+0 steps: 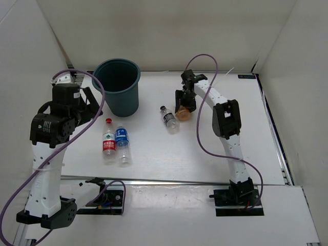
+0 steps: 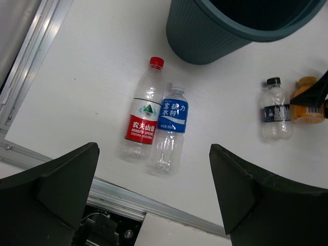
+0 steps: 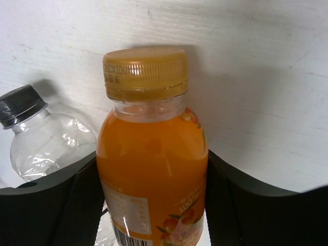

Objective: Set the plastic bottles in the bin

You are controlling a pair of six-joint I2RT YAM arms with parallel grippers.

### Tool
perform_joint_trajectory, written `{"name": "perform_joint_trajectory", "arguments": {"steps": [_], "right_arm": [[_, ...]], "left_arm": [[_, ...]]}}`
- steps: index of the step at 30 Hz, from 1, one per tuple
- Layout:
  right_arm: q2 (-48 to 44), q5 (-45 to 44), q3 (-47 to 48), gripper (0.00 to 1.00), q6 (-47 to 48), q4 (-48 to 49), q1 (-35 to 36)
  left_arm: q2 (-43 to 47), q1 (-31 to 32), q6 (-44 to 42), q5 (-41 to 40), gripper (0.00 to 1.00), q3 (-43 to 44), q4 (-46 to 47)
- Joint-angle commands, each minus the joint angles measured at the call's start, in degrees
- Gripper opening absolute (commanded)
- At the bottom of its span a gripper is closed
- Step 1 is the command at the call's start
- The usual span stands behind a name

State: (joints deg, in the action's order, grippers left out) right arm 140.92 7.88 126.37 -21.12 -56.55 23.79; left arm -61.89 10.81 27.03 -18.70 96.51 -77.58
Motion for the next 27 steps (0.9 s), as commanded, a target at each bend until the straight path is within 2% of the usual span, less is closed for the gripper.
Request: {"name": "perform_joint_trajectory", "arguments": {"steps": [1, 4, 10, 11, 12, 14, 15, 17, 20, 22, 24, 27], "right_arm": [[-7.14, 1.69, 0.45, 0.46, -2.60, 1.18, 0.11], [-12.33, 4.41, 3.61, 0.43, -4.71, 1.71, 0.11], [-19.28, 26.10, 7.92, 0.37, -18.05, 13.38, -0.41], [-20.24, 29.35, 7.93, 0.35, -20.68, 16.27, -0.41], [-20.86, 32.52, 7.32, 0.33, -26.45, 23.44, -0.41], [-19.56, 40.41, 7.32, 0.33, -33.16, 31.29, -0.41], [-18.50, 41.94, 11.32, 0.33, -39.02, 37.25, -0.41], [-14.82, 43.79, 15.30, 0.33, -45.03, 42.73, 0.72], [-12.87, 45.03, 16.02, 0.34, -53.38, 53.90, 2.56], [-12.16, 43.37, 16.02, 0.39, -53.41, 55.93, 4.15], [-10.33, 42.05, 15.14, 0.40, -53.58, 58.91, 6.70], [-6.11, 40.73, 18.90, 0.40, -54.63, 61.73, 9.16]], "left_arm": [[3.16, -0.35, 4.69, -6.08, 1.00, 1.49, -3.98], [8.16, -0.35, 7.34, -7.23, 1.00, -2.28, 1.17], [14.78, -0.35, 6.64, -7.76, 1.00, -9.94, 7.80], [14.78, -0.35, 6.64, -8.37, 1.00, -9.94, 7.80], [14.78, -0.35, 6.64, -8.37, 1.00, -9.41, 6.75], [13.91, -0.35, 6.11, -8.99, 1.00, -8.63, 5.60], [13.38, -0.35, 6.11, -8.99, 1.00, -8.62, 5.08], [13.37, -0.35, 5.50, -8.99, 1.00, -8.00, 5.07], [13.37, -0.35, 5.49, -8.99, 1.00, -8.00, 5.60], [13.37, -0.35, 5.49, -8.99, 1.00, -8.61, 5.60], [13.37, -0.35, 5.49, -8.38, 1.00, -9.15, 6.13], [12.59, -0.35, 5.49, -7.15, 1.00, -8.62, 5.43]]}}
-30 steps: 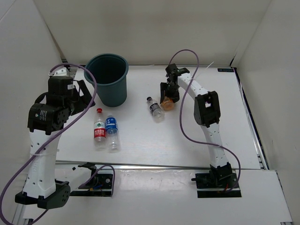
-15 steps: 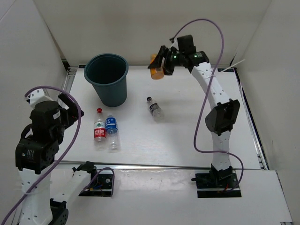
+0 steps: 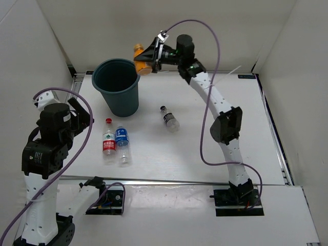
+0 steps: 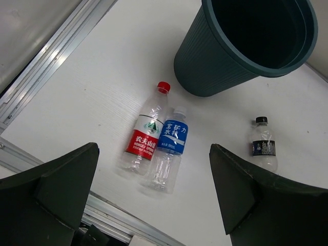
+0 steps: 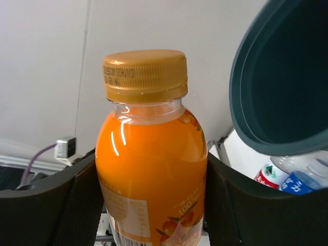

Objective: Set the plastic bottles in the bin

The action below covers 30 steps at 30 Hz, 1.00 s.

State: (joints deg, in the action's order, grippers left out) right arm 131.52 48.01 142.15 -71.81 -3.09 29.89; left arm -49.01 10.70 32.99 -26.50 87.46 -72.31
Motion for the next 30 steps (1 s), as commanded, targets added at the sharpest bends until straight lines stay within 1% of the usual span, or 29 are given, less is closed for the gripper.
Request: {"name": "perform_joint_trajectory", "arguments": {"steps": [1, 6, 13, 17, 21, 23, 26, 30], "right_arm": [[3.91, 0.07, 3.14, 0.40, -3.95, 8.97, 3.77], [3.30, -5.02, 2.08, 0.41, -1.58, 10.39, 3.77], [6.55, -7.57, 2.87, 0.41, 2.29, 10.39, 5.44], [7.87, -10.82, 2.87, 0.44, 2.29, 11.88, 5.97], [10.16, -12.06, 3.40, 0.44, 0.36, 13.29, 5.97], [10.16, -13.37, 3.40, 0.44, 0.36, 13.99, 5.97], [10.68, -14.87, 3.40, 0.47, 0.88, 14.52, 7.11], [11.21, -15.49, 3.40, 0.47, 2.11, 14.52, 7.82]], "left_arm": [[-1.08, -0.24, -0.47, 1.18, 1.00, 1.39, -0.71], [-4.24, -0.24, -1.70, 1.72, 1.00, 6.13, -3.27], [-7.50, -0.24, -4.25, 3.64, 1.00, 11.15, -6.34], [-8.03, -0.24, -5.75, 3.65, 1.00, 11.86, -6.96], [-8.03, -0.24, -6.45, 5.40, 1.00, 11.86, -7.49], [-8.03, -0.24, -7.68, 6.72, 1.00, 11.33, -7.49], [-8.55, -0.24, -9.25, 6.73, 1.00, 12.03, -8.01], [-7.95, -0.24, -10.49, 6.73, 1.00, 12.03, -8.02]]}}
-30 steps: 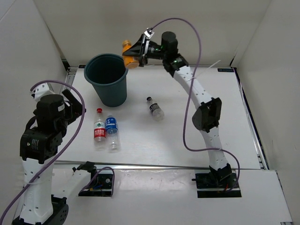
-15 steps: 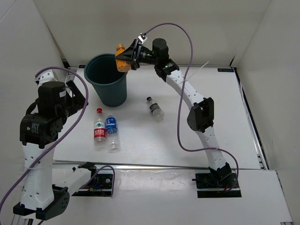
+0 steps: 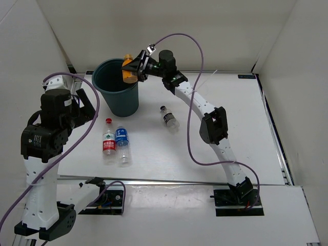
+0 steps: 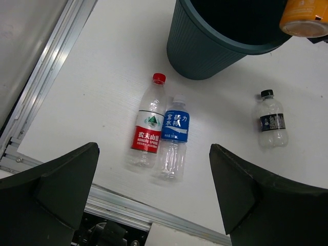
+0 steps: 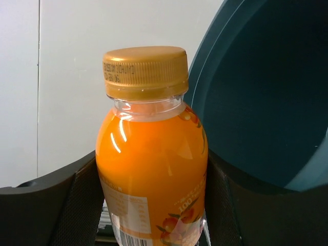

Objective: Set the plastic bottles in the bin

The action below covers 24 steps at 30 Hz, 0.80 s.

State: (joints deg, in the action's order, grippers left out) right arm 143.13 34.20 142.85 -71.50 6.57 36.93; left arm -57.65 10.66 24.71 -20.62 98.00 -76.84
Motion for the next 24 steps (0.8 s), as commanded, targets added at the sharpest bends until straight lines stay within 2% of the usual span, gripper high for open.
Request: {"name": "perform_joint_trajectory", "arguments": {"steps": [1, 10, 18, 24], "right_arm": [[-0.40, -2.28, 2.70, 0.47, 1.81, 4.86, 0.78], [-0.92, -10.37, 3.32, 0.49, 5.14, 5.56, 1.83], [-2.59, -15.21, 3.84, 0.58, 17.61, 5.56, 2.98], [-4.35, -18.63, 3.84, 0.58, 29.48, 6.44, 3.50]], "left_arm": [[0.69, -0.20, -2.91, 0.85, 1.00, 1.50, -3.49], [1.75, 0.50, -7.04, -0.38, 1.00, 2.11, -4.02], [2.28, 5.42, -8.19, 0.49, 1.00, 2.20, -5.08], [4.56, 8.06, -9.24, 3.83, 1.00, 2.73, -5.08]]}}
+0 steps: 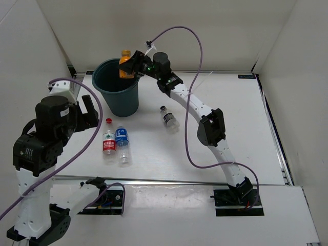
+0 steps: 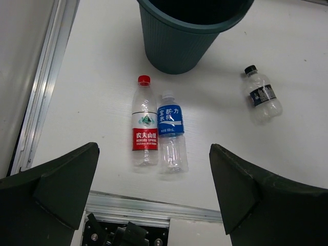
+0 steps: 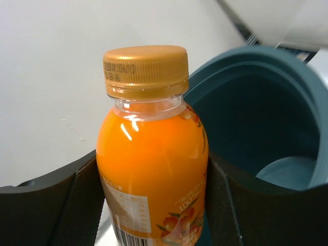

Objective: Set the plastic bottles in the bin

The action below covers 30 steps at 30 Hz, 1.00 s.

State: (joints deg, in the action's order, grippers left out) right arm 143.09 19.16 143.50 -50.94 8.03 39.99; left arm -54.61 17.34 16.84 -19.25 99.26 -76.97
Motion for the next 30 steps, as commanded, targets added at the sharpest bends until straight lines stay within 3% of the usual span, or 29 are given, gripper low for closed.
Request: {"name": "perform_joint_trajectory", "arguments": {"steps": [1, 9, 12, 14, 19, 20, 26, 30], "right_arm": [[-4.92, -4.30, 3.19, 0.58, 10.32, 5.67, 0.44], [-6.68, -4.30, 3.19, 0.65, 24.56, 6.91, 1.50], [-6.68, -4.30, 3.19, 0.75, 28.52, 6.91, 2.64], [-6.68, -3.78, 3.19, 0.88, 28.53, 6.21, 3.16], [-6.68, -4.30, 2.48, 0.95, 29.75, 5.41, 4.92], [-6.68, -5.44, 2.48, 1.00, 29.76, 5.41, 4.92], [-17.29, -19.48, 0.55, 1.00, 40.45, 0.25, 4.93], [-24.59, -26.79, -0.32, 1.00, 37.59, -11.23, 0.28]], "left_arm": [[2.05, 1.38, -1.37, 2.46, 1.00, 1.46, -4.94], [2.05, 5.07, -1.37, 3.16, 1.00, -0.65, -4.94], [2.58, 6.47, -1.37, 3.16, 1.00, -1.17, -4.94], [3.11, 6.47, -1.90, 3.16, 1.00, -1.18, -4.94], [3.63, 7.00, -1.90, 1.85, 1.00, -1.18, -4.94], [3.63, 7.00, -1.90, 1.84, 1.00, -1.18, -4.94], [1.71, 7.00, -1.90, -5.17, 1.00, 2.68, -4.94], [-0.75, 7.00, -1.28, -14.92, 1.00, 5.23, -4.94]]}}
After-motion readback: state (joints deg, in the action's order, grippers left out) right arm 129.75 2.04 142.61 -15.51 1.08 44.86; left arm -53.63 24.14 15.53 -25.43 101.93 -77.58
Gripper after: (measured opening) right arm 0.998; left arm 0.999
